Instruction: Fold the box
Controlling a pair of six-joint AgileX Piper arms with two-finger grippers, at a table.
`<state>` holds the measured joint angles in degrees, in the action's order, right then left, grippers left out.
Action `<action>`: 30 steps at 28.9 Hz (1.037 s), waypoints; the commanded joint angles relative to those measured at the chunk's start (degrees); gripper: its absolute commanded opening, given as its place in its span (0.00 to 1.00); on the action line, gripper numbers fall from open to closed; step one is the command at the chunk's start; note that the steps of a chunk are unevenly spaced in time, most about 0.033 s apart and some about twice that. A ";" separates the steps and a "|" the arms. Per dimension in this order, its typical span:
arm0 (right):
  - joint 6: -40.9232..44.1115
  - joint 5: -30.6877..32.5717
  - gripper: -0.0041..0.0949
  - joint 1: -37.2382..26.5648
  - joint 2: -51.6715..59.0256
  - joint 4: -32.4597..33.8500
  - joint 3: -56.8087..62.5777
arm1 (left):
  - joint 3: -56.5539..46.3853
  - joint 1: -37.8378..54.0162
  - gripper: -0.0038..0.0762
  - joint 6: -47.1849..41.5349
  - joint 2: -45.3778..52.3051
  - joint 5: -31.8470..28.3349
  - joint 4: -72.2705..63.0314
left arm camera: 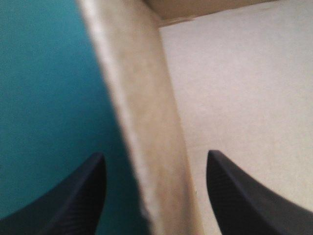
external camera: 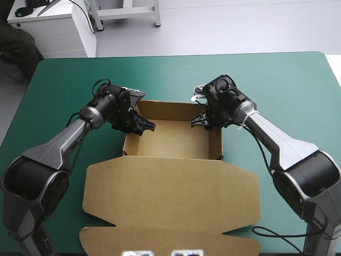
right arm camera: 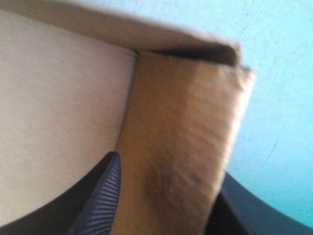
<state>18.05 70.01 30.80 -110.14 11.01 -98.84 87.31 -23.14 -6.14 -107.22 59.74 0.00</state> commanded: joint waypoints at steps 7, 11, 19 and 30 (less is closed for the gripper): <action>0.10 1.50 0.50 -0.12 3.12 -1.24 -5.78 | 8.43 -0.66 0.69 -0.44 2.48 6.48 1.74; 0.10 1.50 0.50 -0.12 3.48 -1.37 -8.26 | 13.31 -0.66 0.69 -0.44 2.48 11.41 3.73; 0.10 1.50 0.50 -0.12 5.26 -0.94 -10.73 | 20.76 -0.66 0.69 -0.44 3.32 14.09 6.66; -1.46 1.50 0.49 -0.12 10.81 2.26 -10.73 | 22.35 -0.66 0.57 -0.33 12.74 14.09 11.64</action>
<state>15.48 71.18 30.85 -104.15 10.95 -107.68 107.64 -23.65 -6.19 -100.76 71.23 9.17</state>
